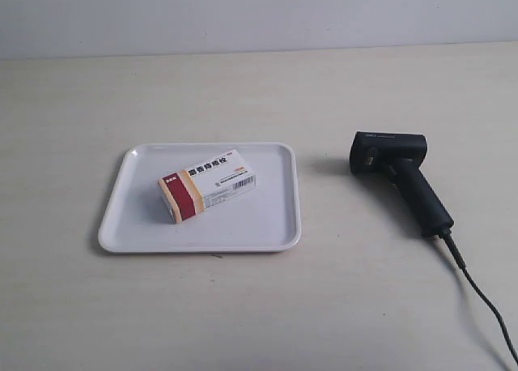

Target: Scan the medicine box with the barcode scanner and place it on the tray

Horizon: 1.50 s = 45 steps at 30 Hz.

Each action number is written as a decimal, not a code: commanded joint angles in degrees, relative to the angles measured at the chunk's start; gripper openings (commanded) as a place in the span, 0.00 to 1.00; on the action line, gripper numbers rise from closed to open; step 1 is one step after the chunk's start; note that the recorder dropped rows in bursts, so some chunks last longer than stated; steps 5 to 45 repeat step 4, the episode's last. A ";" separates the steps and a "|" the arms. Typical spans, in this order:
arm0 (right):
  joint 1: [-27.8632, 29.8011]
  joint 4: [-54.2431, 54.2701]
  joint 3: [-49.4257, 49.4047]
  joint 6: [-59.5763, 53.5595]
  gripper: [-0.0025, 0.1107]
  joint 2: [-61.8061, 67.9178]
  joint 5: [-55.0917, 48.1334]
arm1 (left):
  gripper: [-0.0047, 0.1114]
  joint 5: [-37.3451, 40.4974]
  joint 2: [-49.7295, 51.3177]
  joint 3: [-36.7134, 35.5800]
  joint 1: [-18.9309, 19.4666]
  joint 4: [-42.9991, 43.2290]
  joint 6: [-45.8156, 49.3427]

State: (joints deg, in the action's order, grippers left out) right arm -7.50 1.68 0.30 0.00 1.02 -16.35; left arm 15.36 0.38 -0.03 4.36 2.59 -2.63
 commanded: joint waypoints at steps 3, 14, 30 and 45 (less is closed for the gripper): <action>-0.18 -0.54 -0.30 0.00 0.02 -0.41 0.27 | 0.07 0.01 -0.38 0.03 -0.30 -0.06 -0.42; -0.18 -0.54 -0.30 0.00 0.02 -0.41 0.27 | 0.07 0.01 -0.38 0.03 -0.30 -0.06 -0.42; -0.18 -0.54 -0.30 0.00 0.02 -0.41 0.27 | 0.07 0.01 -0.38 0.03 -0.30 -0.06 -0.42; -0.18 -0.54 -0.30 0.00 0.02 -0.41 0.27 | 0.07 0.01 -0.38 0.03 -0.30 -0.06 -0.42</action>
